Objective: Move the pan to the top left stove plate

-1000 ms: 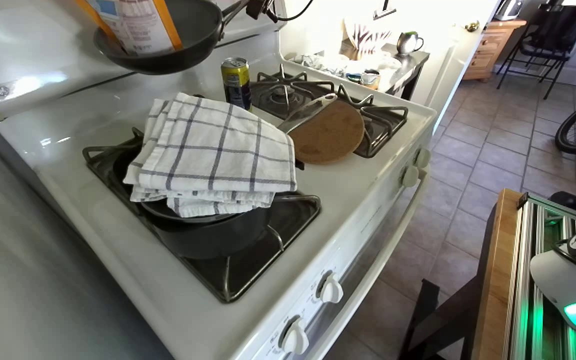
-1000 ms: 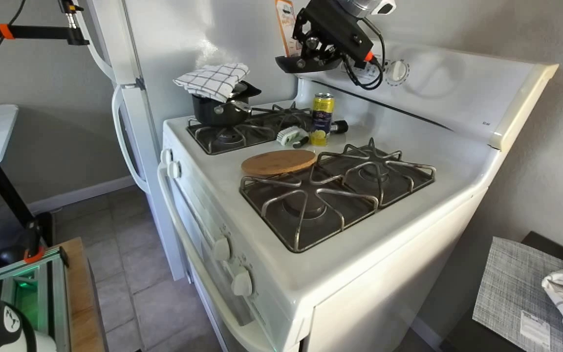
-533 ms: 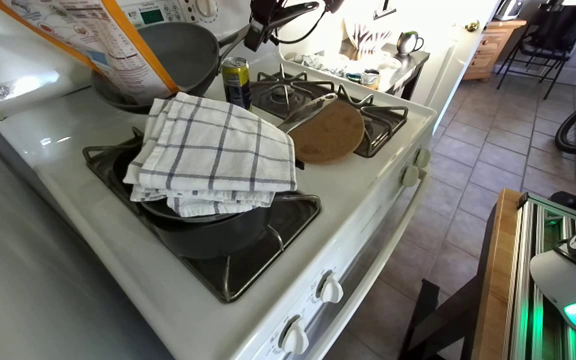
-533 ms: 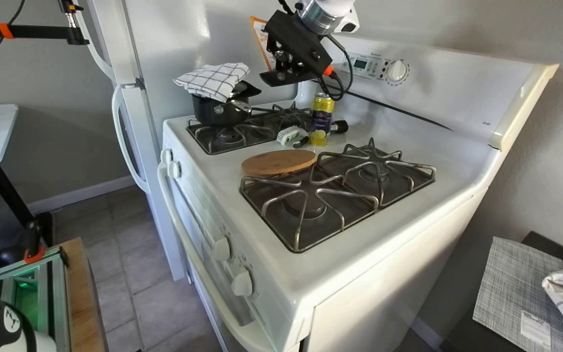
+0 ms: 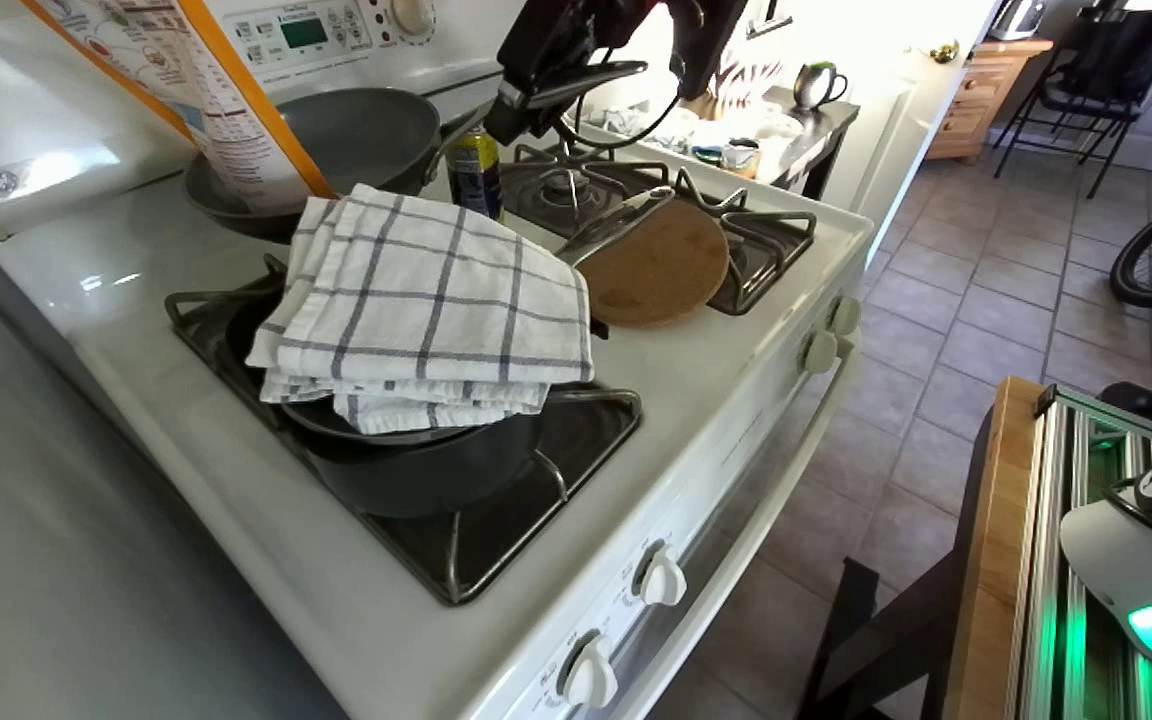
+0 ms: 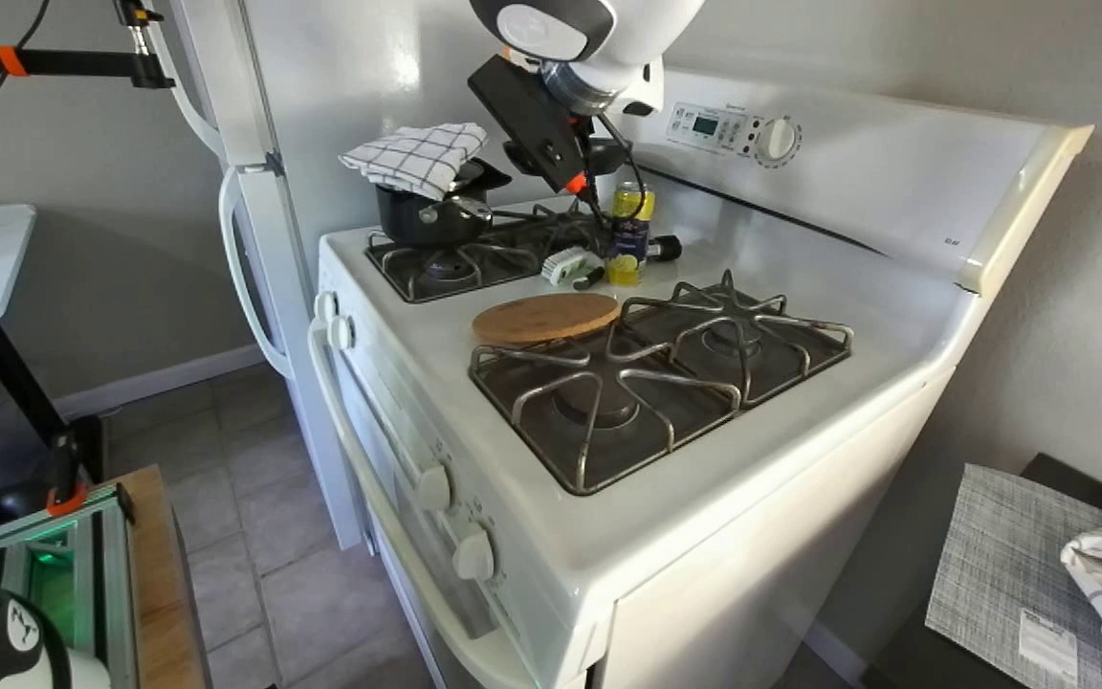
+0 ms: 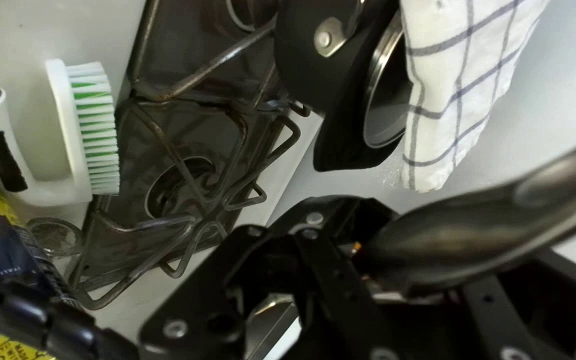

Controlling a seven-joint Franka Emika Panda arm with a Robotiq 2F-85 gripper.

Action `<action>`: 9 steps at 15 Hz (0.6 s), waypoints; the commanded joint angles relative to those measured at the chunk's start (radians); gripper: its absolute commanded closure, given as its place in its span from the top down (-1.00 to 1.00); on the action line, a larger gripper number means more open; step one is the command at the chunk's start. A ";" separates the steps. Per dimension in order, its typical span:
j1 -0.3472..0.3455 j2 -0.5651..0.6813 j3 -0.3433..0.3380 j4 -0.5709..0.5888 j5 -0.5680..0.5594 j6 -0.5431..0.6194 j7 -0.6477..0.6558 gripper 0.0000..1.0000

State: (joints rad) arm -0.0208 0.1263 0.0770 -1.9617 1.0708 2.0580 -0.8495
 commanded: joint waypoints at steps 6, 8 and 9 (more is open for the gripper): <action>0.034 -0.031 -0.003 -0.089 0.097 0.080 -0.043 -0.95; 0.040 -0.017 -0.002 -0.089 0.107 0.115 -0.057 -0.95; 0.043 0.000 -0.001 -0.082 0.116 0.136 -0.070 -0.95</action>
State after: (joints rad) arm 0.0083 0.1262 0.0770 -2.0382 1.1231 2.1383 -0.8650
